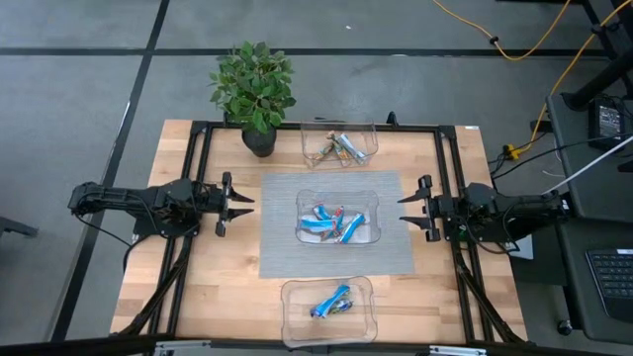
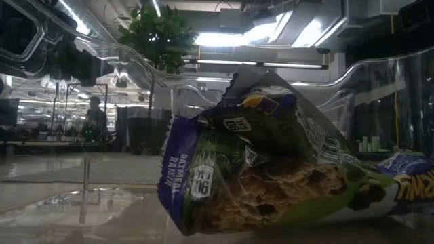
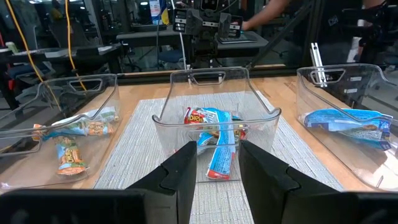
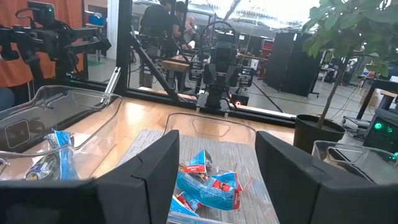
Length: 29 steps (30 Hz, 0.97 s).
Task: Pick and place Granola Bars by type
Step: Return to Home Position
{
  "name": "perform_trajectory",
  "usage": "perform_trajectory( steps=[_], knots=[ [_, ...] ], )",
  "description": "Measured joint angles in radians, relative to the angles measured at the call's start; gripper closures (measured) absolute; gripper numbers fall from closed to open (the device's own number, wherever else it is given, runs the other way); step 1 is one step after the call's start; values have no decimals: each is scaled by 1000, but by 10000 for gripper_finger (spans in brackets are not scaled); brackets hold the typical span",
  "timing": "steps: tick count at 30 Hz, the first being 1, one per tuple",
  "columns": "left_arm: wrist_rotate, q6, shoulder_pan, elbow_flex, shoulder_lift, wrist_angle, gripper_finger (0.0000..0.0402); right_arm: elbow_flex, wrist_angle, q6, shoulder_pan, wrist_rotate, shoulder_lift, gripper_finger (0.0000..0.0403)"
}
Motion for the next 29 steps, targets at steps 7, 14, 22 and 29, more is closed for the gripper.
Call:
perform_trajectory(
  steps=[7,14,22,29],
  knots=[
    [0,0,0,0,0,0,288,0,0,0,0,0,0,189],
    [0,0,0,0,0,0,288,0,0,0,0,0,0,189],
    [0,0,0,0,0,0,288,0,0,0,0,0,0,189],
    [0,0,0,0,0,0,288,0,0,0,0,0,0,189]
  ],
)
